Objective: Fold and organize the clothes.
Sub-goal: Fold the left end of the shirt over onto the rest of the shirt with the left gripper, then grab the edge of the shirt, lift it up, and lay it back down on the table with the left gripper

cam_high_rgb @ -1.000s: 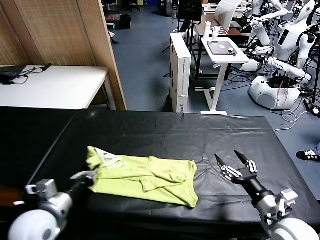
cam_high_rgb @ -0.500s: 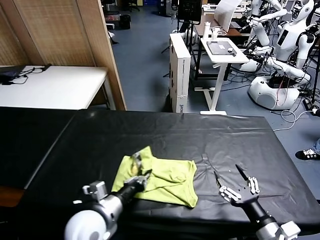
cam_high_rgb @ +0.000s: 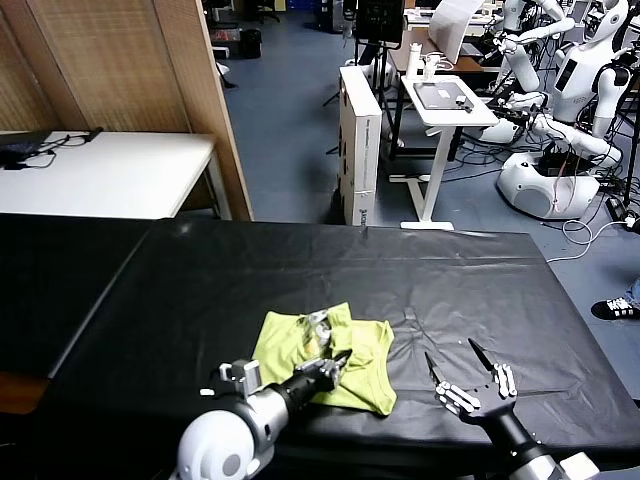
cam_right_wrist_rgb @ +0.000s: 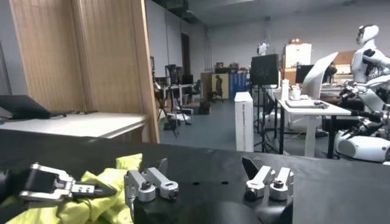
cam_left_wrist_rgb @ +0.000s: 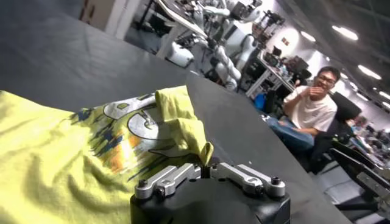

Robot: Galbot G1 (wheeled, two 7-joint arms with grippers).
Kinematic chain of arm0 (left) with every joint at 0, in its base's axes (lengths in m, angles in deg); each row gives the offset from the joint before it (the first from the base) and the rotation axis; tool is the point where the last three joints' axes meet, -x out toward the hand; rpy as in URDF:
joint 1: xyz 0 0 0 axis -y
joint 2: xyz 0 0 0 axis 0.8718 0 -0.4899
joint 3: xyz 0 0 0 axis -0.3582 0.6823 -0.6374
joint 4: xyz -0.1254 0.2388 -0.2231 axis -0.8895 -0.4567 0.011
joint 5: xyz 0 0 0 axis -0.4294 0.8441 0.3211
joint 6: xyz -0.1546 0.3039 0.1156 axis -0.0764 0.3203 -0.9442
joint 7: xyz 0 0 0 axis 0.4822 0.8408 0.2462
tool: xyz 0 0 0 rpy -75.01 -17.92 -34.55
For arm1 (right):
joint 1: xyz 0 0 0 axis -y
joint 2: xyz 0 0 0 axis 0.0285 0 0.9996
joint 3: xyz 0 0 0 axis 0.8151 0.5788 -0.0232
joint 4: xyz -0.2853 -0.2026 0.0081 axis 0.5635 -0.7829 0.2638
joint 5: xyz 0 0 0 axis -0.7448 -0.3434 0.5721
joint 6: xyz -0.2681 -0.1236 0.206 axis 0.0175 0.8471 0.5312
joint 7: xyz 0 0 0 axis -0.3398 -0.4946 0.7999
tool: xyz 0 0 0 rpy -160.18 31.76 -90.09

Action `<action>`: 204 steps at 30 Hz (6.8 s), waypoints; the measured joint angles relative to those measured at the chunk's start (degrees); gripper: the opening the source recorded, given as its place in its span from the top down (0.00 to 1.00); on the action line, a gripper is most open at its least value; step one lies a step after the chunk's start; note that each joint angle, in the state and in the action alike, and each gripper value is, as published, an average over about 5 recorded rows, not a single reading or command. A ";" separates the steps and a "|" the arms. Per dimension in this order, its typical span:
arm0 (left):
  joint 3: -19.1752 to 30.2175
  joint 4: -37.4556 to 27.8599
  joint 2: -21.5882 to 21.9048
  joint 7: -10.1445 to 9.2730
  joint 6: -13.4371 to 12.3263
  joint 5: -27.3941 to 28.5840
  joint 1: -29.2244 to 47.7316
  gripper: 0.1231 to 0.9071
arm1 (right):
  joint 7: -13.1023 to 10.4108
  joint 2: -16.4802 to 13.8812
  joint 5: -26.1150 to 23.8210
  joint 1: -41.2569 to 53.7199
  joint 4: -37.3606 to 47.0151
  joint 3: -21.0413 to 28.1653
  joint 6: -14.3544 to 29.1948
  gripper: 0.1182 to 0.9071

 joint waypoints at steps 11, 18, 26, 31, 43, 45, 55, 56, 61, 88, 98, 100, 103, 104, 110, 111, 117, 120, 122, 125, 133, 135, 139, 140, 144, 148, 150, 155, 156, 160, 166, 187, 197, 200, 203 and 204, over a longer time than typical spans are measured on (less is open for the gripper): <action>0.83 -3.71 -1.80 0.43 -0.45 0.47 0.96 0.93 | -0.20 -0.58 -0.19 0.30 0.36 0.12 -0.20 0.00; 0.62 -3.86 -2.08 1.22 -0.77 0.89 0.18 0.74 | -0.28 -2.15 -0.25 1.60 1.34 1.23 -1.05 0.00; -1.55 -1.40 -3.11 0.28 0.32 -2.87 -1.14 0.12 | -0.51 -5.98 -1.58 3.00 2.57 4.07 -2.36 0.00; -4.96 1.09 -1.51 0.33 -0.45 -2.66 -1.14 0.01 | -1.39 -9.13 -1.95 4.97 2.67 7.65 -6.10 0.00; -14.89 4.25 5.13 0.73 -2.94 1.28 -3.82 0.00 | 3.06 -15.73 -11.00 11.61 6.08 16.60 -7.54 0.01; -15.23 4.31 4.95 0.75 -3.01 1.85 -4.39 0.00 | 2.97 -16.13 -11.95 12.35 6.78 17.95 -7.59 0.03; -15.86 4.53 4.34 0.78 -3.17 3.04 -5.51 0.00 | 3.07 -16.80 -14.98 13.08 8.94 22.20 -7.02 0.36; -15.90 4.53 4.35 0.78 -3.20 3.12 -5.58 0.00 | 3.08 -16.80 -15.12 12.98 8.99 22.31 -6.93 0.41; -16.04 4.45 4.56 0.83 -3.39 3.36 -5.63 0.00 | 2.89 -16.80 -15.41 12.11 8.92 21.94 -6.48 0.81; -15.89 -1.45 3.40 7.12 -15.82 15.58 -6.55 0.00 | -2.25 -16.17 -4.18 3.61 0.88 13.55 -9.59 0.07; -15.71 -6.54 -0.12 8.98 -20.91 16.71 -8.68 0.00 | -3.21 -14.37 -1.09 0.94 -3.84 8.87 -9.80 0.00; -15.67 -6.86 -0.79 8.98 -21.11 16.54 -8.99 0.00 | -3.10 -14.24 -1.10 0.81 -4.02 8.71 -9.80 0.00; -15.81 -7.09 -1.80 8.93 -21.32 16.02 -9.37 0.00 | -2.93 -13.96 -1.22 0.54 -4.17 8.64 -9.80 0.00; -15.90 -7.14 -2.13 8.90 -21.39 15.78 -9.48 0.00 | -2.89 -13.87 -1.26 0.49 -4.19 8.63 -9.80 0.00; -16.65 -7.58 -3.77 8.72 -21.85 14.10 -10.13 0.00 | -2.85 -13.80 -1.35 0.61 -4.26 8.57 -9.79 0.00; -16.71 -7.67 -4.01 8.71 -21.96 14.02 -10.27 0.00 | -2.84 -13.82 -1.36 0.68 -4.26 8.56 -9.78 0.00; -17.43 -8.15 -5.31 8.73 -22.31 12.47 -10.83 0.00 | -2.82 -13.84 -1.49 0.78 -4.23 8.56 -9.72 0.00; -17.79 -8.15 -5.80 8.76 -22.17 11.07 -11.03 0.00 | -2.82 -13.84 -1.60 0.81 -4.18 8.55 -9.69 0.00; -17.88 -8.14 -5.94 8.79 -21.99 10.38 -11.18 0.04 | -2.82 -13.83 -1.65 0.91 -4.13 8.56 -9.66 0.00; -17.94 -8.11 -6.01 8.83 -21.62 9.52 -11.45 0.20 | -2.82 -13.82 -1.79 1.17 -3.98 8.65 -9.60 0.00; -17.96 -7.52 -6.41 8.78 -20.74 7.53 -11.81 0.82 | -2.78 -13.56 -2.94 1.85 -3.21 9.30 -9.19 0.00; -18.12 -7.10 -6.35 8.65 -20.29 7.07 -11.76 0.91 | -2.76 -13.44 -3.37 2.05 -2.89 9.56 -8.88 0.00; -19.06 -6.37 -5.80 8.43 -19.42 6.68 -11.33 0.92 | -2.82 -13.19 -3.84 2.56 -2.15 9.85 -8.45 0.00; -19.46 -6.21 -5.52 8.36 -19.18 6.67 -11.15 0.92 | -2.89 -13.13 -3.90 2.73 -1.96 9.87 -8.43 0.00; -22.22 -5.23 -3.23 8.05 -18.18 6.24 -10.40 0.92 | -3.55 -12.73 -4.17 3.65 -1.00 9.94 -8.43 0.00; -26.45 -4.42 0.81 7.81 -17.57 3.71 -10.47 0.92 | -3.99 -12.12 -4.22 4.92 0.24 10.44 -8.50 0.00; -29.14 -4.27 3.48 7.56 -17.25 1.68 -10.88 0.92 | -4.01 -11.85 -4.20 5.63 0.89 10.84 -8.52 0.00; -36.97 -4.28 10.78 7.07 -16.77 -3.43 -12.63 0.92 | -3.99 -11.28 -3.91 7.42 2.82 11.79 -8.50 0.00; -38.67 -4.25 12.23 6.99 -16.66 -4.26 -13.08 0.92 | -3.98 -11.15 -3.81 7.75 3.16 11.93 -8.49 0.00; -45.14 -3.50 17.33 6.22 -15.77 -6.68 -14.76 0.92 | -3.95 -10.73 -3.48 8.91 4.20 12.42 -8.40 0.00; -50.34 0.78 19.98 2.66 -12.89 -9.98 -15.14 0.92 | -3.84 -10.36 -3.55 9.34 4.98 12.46 -8.17 0.00; -11.11 2.31 -2.25 -3.52 -10.19 -0.41 -6.01 0.92 | -4.24 -7.30 -6.15 7.80 5.11 11.82 -8.80 0.00; -7.97 1.33 -2.04 -2.30 -10.35 1.93 -4.96 0.49 | -5.96 -9.27 5.52 10.99 3.20 13.91 -16.08 0.00; -8.82 2.84 -0.84 -1.87 -10.90 2.40 -5.39 0.25 | -8.36 -9.86 11.33 12.74 2.53 14.83 -19.19 0.00; -10.41 4.40 0.33 -1.85 -11.83 2.84 -5.17 0.07 | -11.54 -9.77 16.84 15.47 2.75 16.44 -21.64 0.00; -11.07 4.88 0.71 -1.87 -12.06 3.00 -5.11 0.04 | -12.57 -9.61 18.28 16.53 3.02 17.13 -22.16 0.00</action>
